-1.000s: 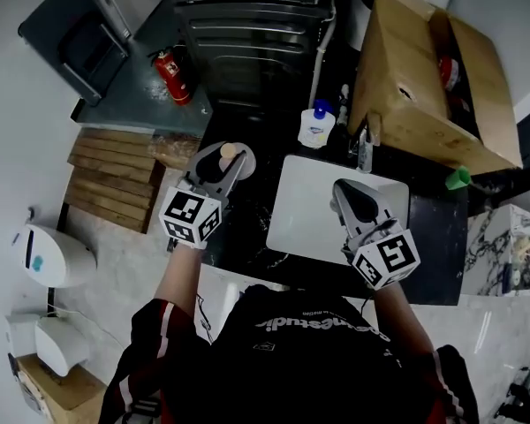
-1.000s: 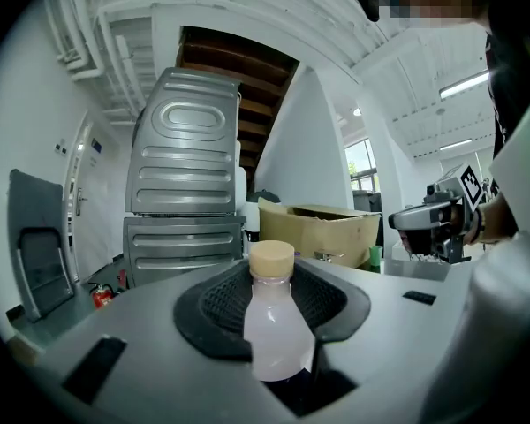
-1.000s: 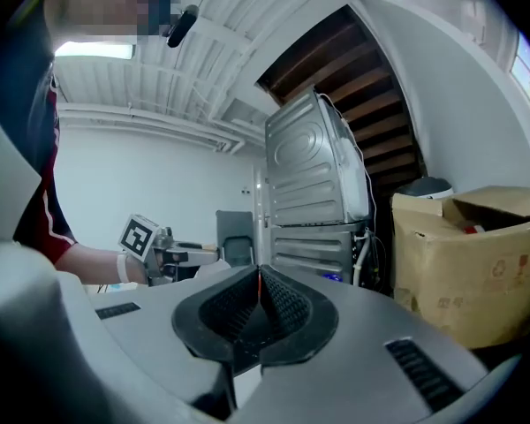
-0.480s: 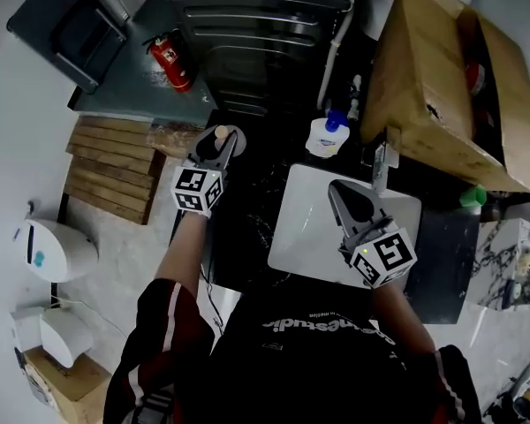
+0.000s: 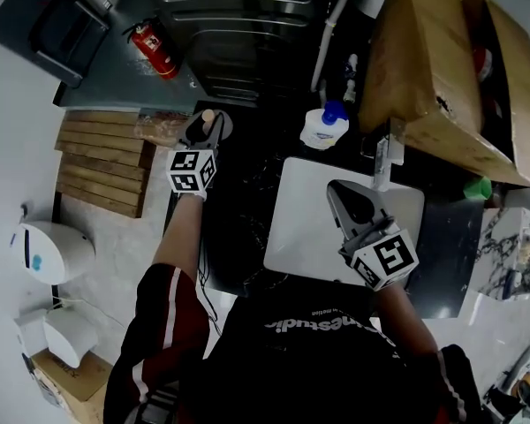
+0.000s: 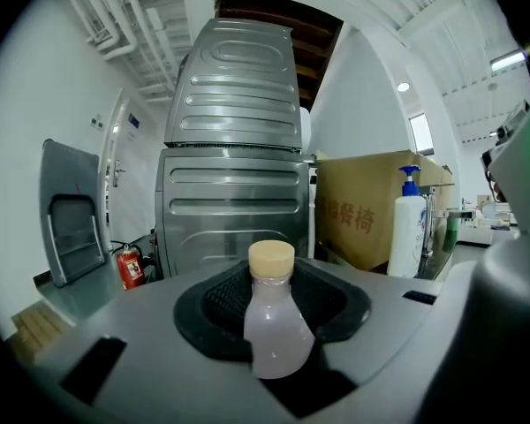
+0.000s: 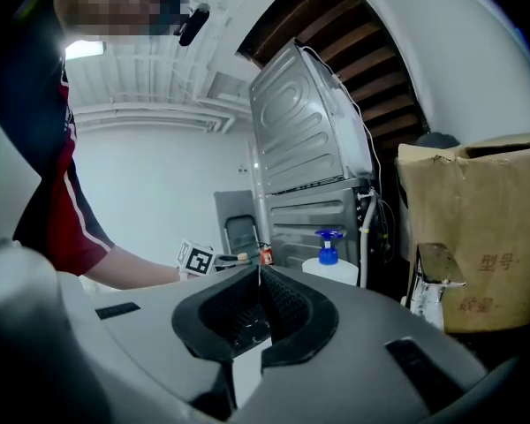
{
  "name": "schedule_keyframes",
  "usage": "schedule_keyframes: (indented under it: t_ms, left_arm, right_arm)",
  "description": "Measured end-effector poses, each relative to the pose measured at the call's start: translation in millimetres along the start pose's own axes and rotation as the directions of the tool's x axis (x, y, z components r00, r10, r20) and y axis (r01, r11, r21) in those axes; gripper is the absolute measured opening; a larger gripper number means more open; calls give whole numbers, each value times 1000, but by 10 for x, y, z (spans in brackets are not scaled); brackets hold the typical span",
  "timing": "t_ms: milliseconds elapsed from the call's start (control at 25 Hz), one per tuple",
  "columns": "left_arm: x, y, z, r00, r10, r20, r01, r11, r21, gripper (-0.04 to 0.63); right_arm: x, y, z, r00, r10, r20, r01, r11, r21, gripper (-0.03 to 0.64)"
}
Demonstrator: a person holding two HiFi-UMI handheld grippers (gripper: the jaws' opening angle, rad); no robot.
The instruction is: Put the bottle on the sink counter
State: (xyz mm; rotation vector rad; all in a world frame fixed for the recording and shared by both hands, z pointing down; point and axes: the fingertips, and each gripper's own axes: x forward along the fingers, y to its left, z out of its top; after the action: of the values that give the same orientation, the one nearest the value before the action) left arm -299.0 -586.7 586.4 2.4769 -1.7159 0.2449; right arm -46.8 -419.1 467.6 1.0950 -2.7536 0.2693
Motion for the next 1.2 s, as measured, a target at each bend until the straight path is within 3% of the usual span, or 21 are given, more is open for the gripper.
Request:
schedule_keyframes:
  t_ms: [440,520,680,880,1000,1200]
  left_arm:
    - [106,14,-69,1000,0,-23,0,1000,-9,149]
    - [71,23,-33,1000,4,-27,-4,1000,6,175]
    - [-159,-42,230,1000,6,23,-7,998,69,204]
    - [-785,-316,686,992,-17,127,9,998,65,206]
    - [-1183,-661,939,981,-76,177,75,997,10,168]
    - [-1862,-1567,1141,967,-185,177,187,982,5,46]
  right_arm:
    - [-81,32,-98,999,-15,-37,15,1000,5,40]
    - [-114,53,-93,999,-20,-41,20,1000,2,40]
    - [-259,73,-23,999,-44,-21,44,999,-6,40]
    - [-605,88,126,994,-103,21,103,995,-1,40]
    - [-830,115,276,988,-135,69,136,991,-7,40]
    - [-1278,303,429,980,-155,127,155,988,10,40]
